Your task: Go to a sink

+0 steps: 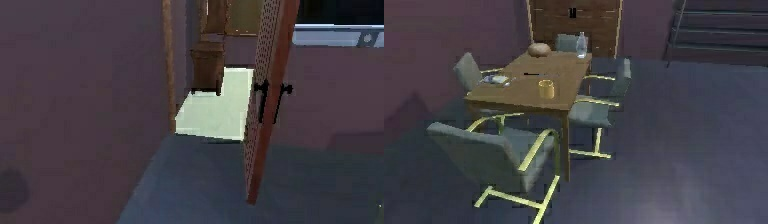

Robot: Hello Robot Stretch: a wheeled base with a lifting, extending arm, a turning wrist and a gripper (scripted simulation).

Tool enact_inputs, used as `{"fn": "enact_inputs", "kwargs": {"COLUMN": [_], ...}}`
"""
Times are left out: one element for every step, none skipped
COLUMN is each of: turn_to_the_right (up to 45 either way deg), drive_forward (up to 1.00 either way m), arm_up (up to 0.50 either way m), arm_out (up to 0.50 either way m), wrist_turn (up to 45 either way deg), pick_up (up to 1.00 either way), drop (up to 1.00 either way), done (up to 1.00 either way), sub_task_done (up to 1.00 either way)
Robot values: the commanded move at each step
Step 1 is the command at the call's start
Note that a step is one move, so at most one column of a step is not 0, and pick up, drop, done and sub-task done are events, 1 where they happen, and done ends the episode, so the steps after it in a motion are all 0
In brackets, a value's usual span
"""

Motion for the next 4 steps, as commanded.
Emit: {"fn": "enact_inputs", "kwargs": {"turn_to_the_right": [0.0,42.0,0.0,-45.0], "drive_forward": [1.0,0.0,0.05,0.0], "arm_up": [0.0,0.0,0.0,0.0], "arm_out": [0.0,0.0,0.0,0.0], "wrist_turn": [0.0,0.0,0.0,0.0], "pick_up": [0.0,0.0,0.0,0.0], "drop": [0.0,0.0,0.0,0.0], "done": [0.0,0.0,0.0,0.0], "sub_task_done": [0.0,0.0,0.0,0.0]}}
